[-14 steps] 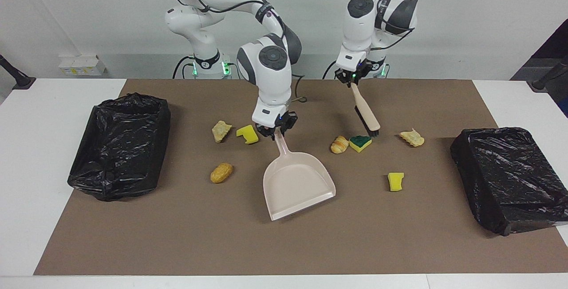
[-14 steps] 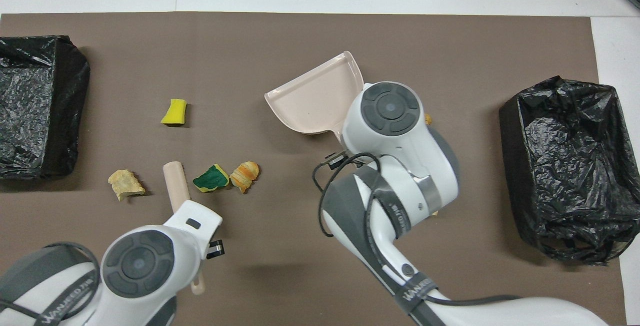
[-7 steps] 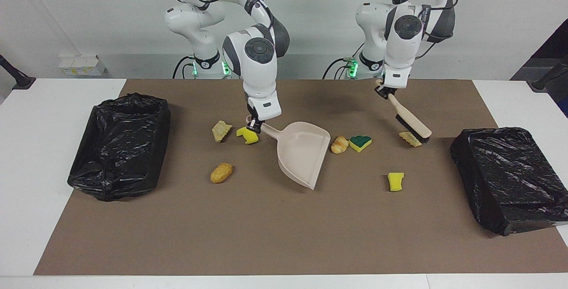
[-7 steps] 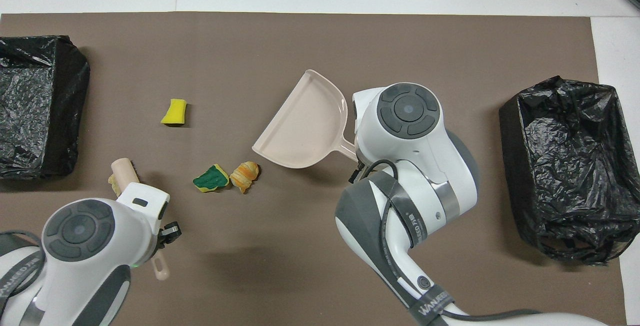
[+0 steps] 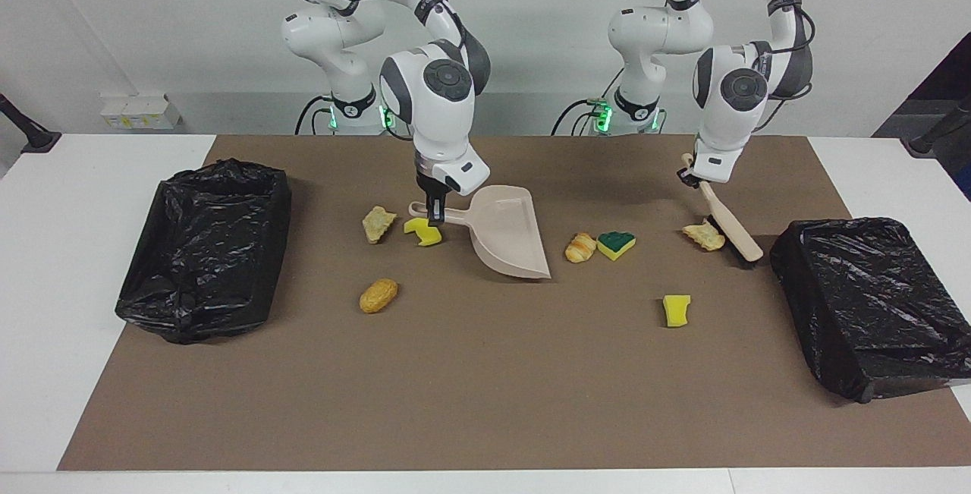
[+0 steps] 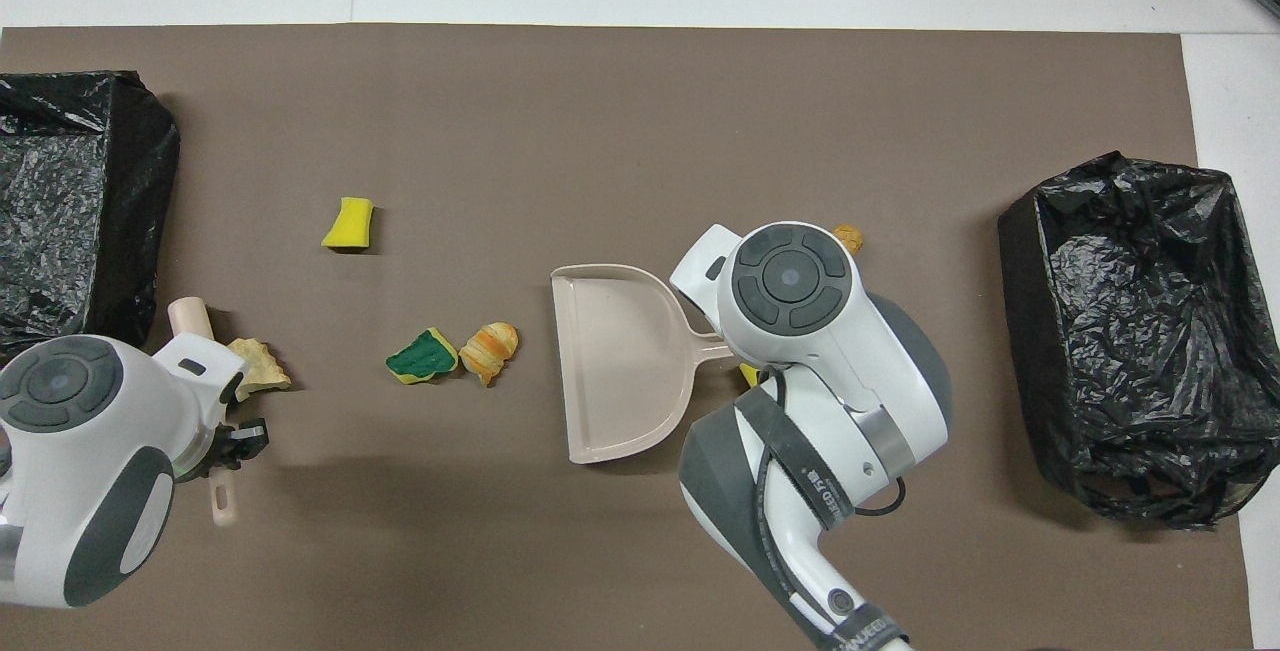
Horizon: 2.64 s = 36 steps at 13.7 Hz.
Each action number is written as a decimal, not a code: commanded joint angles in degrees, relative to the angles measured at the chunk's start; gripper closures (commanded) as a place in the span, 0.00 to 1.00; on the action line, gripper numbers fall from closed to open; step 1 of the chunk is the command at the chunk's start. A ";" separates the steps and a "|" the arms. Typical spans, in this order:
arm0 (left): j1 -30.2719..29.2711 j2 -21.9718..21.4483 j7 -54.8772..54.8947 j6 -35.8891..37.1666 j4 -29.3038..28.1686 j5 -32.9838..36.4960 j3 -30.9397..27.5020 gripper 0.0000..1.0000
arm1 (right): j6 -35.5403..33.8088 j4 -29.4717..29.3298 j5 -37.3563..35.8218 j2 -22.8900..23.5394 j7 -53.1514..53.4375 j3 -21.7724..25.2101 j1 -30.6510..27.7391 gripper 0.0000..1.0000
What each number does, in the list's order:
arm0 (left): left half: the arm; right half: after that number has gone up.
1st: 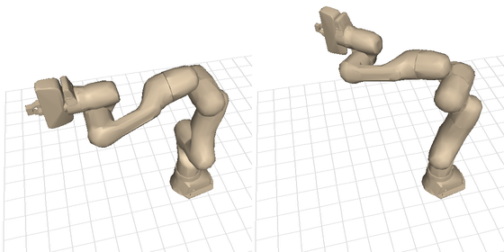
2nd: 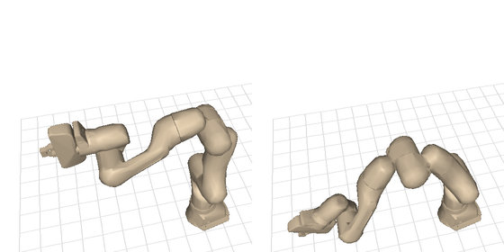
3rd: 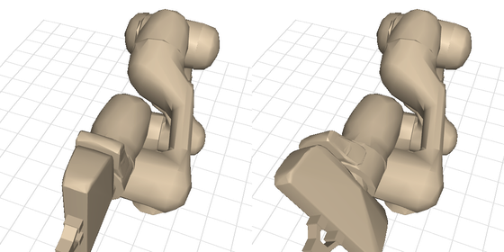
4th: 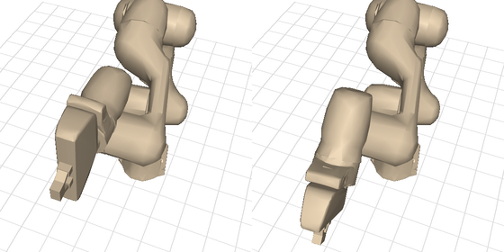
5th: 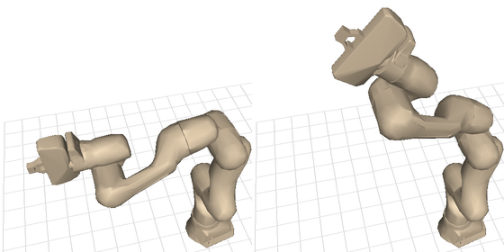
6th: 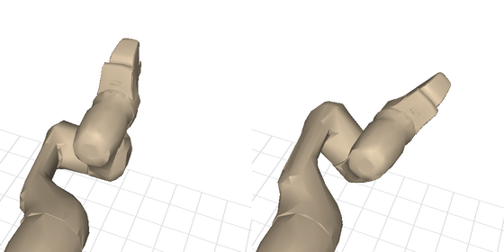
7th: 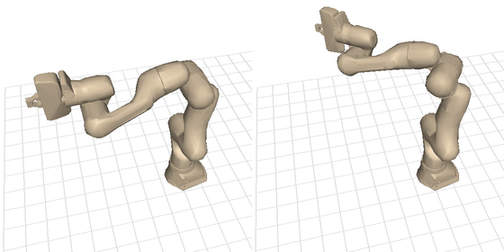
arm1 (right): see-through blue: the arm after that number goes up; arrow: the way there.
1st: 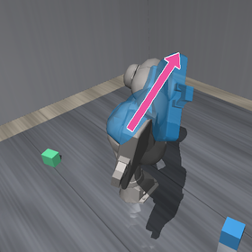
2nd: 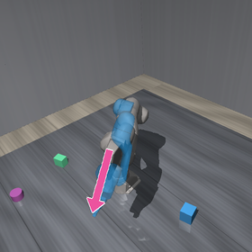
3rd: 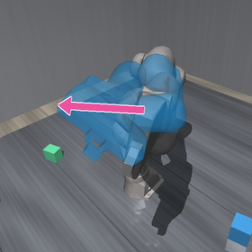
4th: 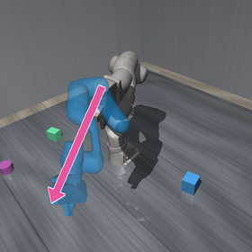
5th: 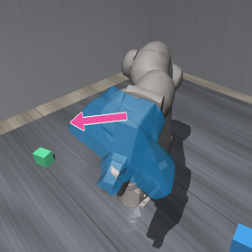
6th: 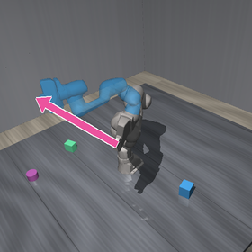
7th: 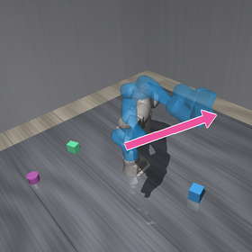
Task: Sweep and dump trash in bin
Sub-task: 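Sweep the sponges and crusts toward the dustpan with the left gripper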
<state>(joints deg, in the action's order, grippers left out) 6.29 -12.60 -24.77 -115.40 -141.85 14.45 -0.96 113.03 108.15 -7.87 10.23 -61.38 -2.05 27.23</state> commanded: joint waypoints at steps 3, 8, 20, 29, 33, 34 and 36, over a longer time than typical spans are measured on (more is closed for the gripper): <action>6.08 2.57 7.90 -1.76 1.66 -1.08 0.70 1.00 | 5.52 1.72 -1.09 1.01 1.17 -0.32 -0.07 1.00; 16.72 5.40 9.91 -5.45 3.77 -6.98 1.04 1.00 | 5.62 1.72 -1.09 1.11 2.39 -0.41 -0.07 1.00; 2.61 14.43 45.75 -0.08 25.03 -6.37 0.26 1.00 | 5.62 2.68 -1.00 1.54 7.86 -0.41 0.90 1.00; -2.95 21.76 56.24 -0.54 27.09 -5.40 0.26 1.00 | 5.80 2.77 -1.00 1.54 7.76 -0.32 0.90 1.00; 1.34 16.22 52.05 0.61 18.21 -5.49 0.52 1.00 | 5.80 2.77 -1.09 1.54 8.12 -0.33 0.90 1.00; 3.19 15.43 48.97 1.57 17.15 -5.49 0.61 1.00 | 5.80 2.77 -1.09 1.54 8.12 -0.32 0.90 1.00; 7.49 14.19 44.92 5.60 16.52 -5.93 0.69 1.00 | 5.80 2.77 -1.09 1.54 8.20 -0.32 0.90 1.00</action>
<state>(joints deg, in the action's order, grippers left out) 9.66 4.61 24.12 -113.03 -122.27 8.33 0.18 117.76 110.36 -7.94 11.79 -55.22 -2.06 28.20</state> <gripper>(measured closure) 0.731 0.674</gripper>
